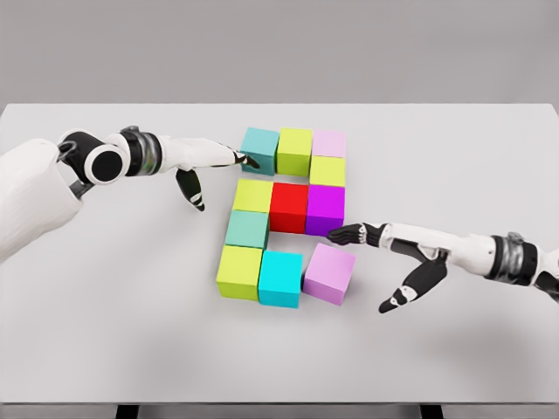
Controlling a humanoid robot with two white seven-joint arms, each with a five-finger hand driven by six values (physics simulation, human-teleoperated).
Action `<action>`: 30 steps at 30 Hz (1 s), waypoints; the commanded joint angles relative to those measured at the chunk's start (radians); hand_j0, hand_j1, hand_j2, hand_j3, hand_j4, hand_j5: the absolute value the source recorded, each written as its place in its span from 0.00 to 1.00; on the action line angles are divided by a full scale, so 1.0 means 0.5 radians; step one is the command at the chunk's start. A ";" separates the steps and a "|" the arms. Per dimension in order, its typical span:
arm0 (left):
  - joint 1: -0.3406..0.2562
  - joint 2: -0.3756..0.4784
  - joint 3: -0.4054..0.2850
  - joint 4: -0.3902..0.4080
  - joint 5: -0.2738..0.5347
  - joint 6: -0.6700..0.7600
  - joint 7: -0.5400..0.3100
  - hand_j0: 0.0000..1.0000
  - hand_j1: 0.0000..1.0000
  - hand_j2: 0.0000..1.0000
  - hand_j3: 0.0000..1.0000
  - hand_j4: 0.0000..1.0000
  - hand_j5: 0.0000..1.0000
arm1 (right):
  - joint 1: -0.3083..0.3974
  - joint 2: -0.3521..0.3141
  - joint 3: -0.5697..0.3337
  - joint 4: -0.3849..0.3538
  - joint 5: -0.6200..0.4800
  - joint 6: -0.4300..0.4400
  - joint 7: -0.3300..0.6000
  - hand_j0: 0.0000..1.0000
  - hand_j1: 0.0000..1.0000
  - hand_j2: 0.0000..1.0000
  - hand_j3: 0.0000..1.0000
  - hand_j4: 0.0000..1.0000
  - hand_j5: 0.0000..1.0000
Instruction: Assemble the squares on the desktop into the number 2
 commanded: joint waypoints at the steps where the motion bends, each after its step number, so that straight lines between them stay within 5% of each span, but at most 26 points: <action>1: 0.000 -0.003 0.001 0.007 0.003 0.000 0.001 1.00 1.00 1.00 1.00 1.00 1.00 | 0.000 0.015 0.000 0.006 -0.012 0.002 0.000 1.00 1.00 1.00 1.00 1.00 1.00; 10: -0.003 0.033 0.004 0.007 0.006 -0.003 0.001 1.00 1.00 1.00 1.00 1.00 1.00 | -0.012 0.024 -0.012 0.123 -0.018 0.002 0.000 1.00 1.00 1.00 1.00 1.00 1.00; 14: 0.003 0.199 0.084 -0.020 0.034 -0.016 0.001 1.00 1.00 1.00 1.00 1.00 1.00 | -0.015 0.077 -0.003 0.178 -0.021 0.002 0.000 1.00 1.00 1.00 1.00 1.00 1.00; 19: 0.037 0.895 0.541 -0.014 0.540 -0.782 0.001 1.00 1.00 1.00 1.00 1.00 1.00 | -0.015 0.123 0.031 0.209 -0.018 0.002 0.000 1.00 1.00 1.00 1.00 1.00 1.00; 22: 0.046 1.034 0.701 0.133 0.518 -0.985 0.001 1.00 1.00 1.00 1.00 1.00 1.00 | -0.015 0.135 0.052 0.209 -0.015 0.002 0.000 1.00 1.00 1.00 1.00 1.00 1.00; 24: 0.046 1.021 0.704 0.421 0.518 -1.069 0.001 1.00 1.00 1.00 1.00 1.00 1.00 | -0.015 0.147 0.065 0.209 -0.012 0.002 0.000 1.00 1.00 1.00 1.00 1.00 1.00; 30: 0.064 1.027 0.704 0.559 0.522 -1.069 0.001 1.00 1.00 1.00 1.00 1.00 1.00 | -0.021 0.169 0.092 0.200 -0.002 0.002 0.000 1.00 1.00 1.00 1.00 1.00 1.00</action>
